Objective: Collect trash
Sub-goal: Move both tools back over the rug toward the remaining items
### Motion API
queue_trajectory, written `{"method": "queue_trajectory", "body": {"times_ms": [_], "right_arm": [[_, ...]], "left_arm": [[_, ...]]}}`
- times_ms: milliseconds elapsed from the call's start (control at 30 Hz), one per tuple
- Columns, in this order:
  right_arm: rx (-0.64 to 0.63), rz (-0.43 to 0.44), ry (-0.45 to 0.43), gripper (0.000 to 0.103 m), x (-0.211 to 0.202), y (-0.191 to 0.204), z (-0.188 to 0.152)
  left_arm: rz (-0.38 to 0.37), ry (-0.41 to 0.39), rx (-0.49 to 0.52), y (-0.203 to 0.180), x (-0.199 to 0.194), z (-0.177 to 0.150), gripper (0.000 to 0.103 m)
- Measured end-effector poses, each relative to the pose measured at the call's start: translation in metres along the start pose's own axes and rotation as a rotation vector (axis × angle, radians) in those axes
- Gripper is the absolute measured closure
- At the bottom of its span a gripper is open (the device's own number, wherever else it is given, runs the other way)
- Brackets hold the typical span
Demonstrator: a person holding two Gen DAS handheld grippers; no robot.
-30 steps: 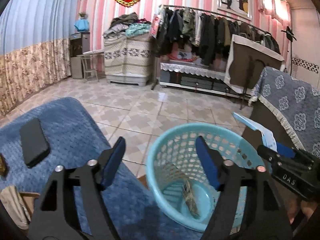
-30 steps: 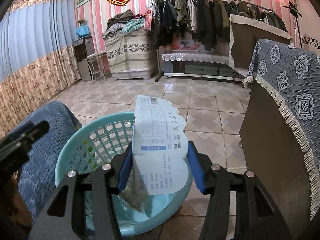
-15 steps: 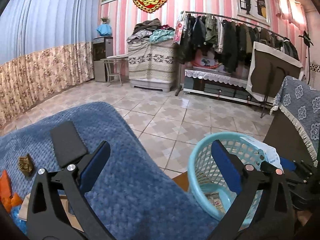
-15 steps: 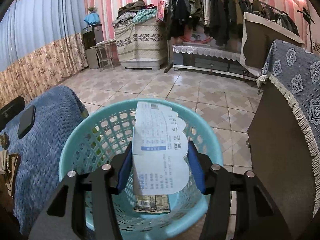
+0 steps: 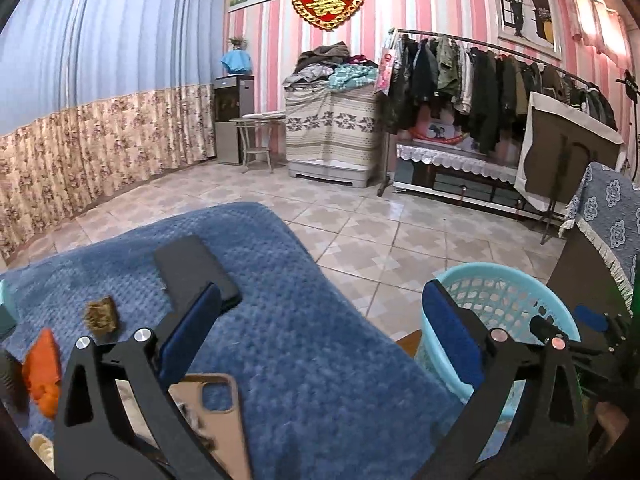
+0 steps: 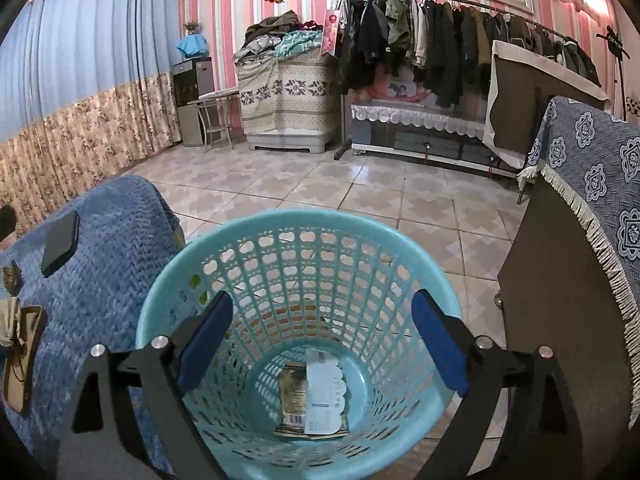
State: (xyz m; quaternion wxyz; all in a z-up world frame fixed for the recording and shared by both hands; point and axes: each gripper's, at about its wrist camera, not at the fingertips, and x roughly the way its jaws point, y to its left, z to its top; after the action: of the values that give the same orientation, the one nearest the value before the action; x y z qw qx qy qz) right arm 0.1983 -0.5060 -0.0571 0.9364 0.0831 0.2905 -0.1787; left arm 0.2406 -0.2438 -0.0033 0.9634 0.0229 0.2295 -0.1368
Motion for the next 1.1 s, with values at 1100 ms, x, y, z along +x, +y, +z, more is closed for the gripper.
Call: {"method": "queue_trajectory", "body": {"times_ms": [1100], "right_arm": [[-0.199,0.362,-0.116,0.004,-0.167,0.194,-0.064]], "left_arm": [[0.332,0.028,-0.093,0.205,-0.206,-0.093,0.005]]}}
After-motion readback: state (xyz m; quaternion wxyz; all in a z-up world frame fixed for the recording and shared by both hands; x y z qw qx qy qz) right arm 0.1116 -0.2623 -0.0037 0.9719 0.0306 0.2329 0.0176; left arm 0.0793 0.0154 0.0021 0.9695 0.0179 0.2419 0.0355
